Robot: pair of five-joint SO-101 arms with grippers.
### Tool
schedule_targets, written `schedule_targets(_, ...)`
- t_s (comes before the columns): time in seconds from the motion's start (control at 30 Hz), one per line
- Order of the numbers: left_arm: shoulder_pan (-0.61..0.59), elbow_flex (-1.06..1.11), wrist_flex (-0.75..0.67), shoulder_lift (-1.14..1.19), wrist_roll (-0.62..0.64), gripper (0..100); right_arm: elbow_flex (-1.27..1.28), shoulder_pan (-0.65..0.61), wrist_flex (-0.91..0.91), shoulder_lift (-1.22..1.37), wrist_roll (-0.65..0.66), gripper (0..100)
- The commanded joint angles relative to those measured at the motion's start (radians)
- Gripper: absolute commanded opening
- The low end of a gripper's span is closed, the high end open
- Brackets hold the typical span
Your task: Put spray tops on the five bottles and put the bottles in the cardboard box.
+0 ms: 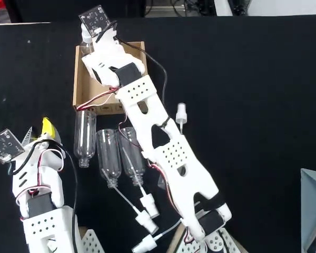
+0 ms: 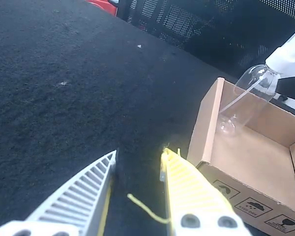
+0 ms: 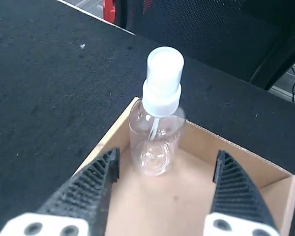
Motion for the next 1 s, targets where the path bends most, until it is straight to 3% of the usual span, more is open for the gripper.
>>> schedule_targets(0.0,-0.002,0.025,-0.028,-0.012,-0.009,14,-0.105,-0.023,0.069,-0.021,0.0,24.8)
schedule_targets(0.77,-0.002,0.025,-0.028,-0.012,-0.009,14,-0.108,-0.025,0.649,-0.242,-0.009,25.0)
schedule_targets(0.97,-0.002,0.025,-0.028,-0.012,-0.009,14,-0.105,-0.026,0.652,-0.252,-0.072,24.8)
